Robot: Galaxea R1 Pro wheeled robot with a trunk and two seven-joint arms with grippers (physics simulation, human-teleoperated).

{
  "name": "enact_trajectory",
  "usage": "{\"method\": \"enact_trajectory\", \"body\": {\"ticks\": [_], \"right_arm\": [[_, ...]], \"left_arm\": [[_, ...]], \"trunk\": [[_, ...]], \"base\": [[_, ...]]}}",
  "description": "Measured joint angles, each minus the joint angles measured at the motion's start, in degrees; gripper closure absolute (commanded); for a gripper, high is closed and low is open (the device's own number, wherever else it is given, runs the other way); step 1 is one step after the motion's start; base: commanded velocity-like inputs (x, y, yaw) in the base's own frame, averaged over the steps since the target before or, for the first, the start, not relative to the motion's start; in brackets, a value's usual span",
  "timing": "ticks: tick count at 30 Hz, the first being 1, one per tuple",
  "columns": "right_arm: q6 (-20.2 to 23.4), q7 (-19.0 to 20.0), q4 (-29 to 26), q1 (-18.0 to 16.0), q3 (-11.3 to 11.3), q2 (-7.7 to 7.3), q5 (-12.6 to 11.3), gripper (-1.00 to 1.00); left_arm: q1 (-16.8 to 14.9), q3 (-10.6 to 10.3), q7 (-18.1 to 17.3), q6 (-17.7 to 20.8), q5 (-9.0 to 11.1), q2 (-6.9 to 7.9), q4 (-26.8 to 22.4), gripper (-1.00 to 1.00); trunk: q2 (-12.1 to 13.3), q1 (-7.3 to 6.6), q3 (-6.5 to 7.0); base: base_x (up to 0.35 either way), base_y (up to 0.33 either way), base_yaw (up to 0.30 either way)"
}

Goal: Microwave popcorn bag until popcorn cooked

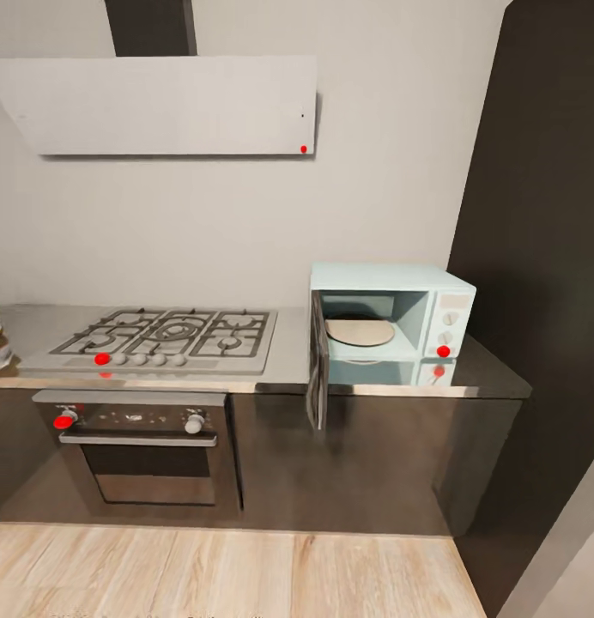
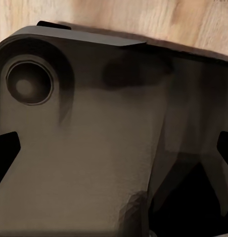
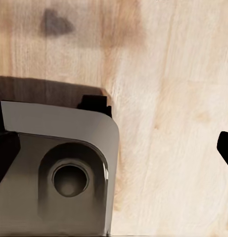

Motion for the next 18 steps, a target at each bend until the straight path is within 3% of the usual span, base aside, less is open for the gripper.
{"method": "enact_trajectory", "body": {"ticks": [18], "right_arm": [[-0.29,-0.68,-0.02,0.56,0.0,-0.08,0.01,-1.0]], "left_arm": [[-0.02,0.0,0.04,0.0,0.02,0.0,0.0,-1.0]], "trunk": [[0.0,0.0,0.0]], "base": [[0.0,0.0,0.27]]}}
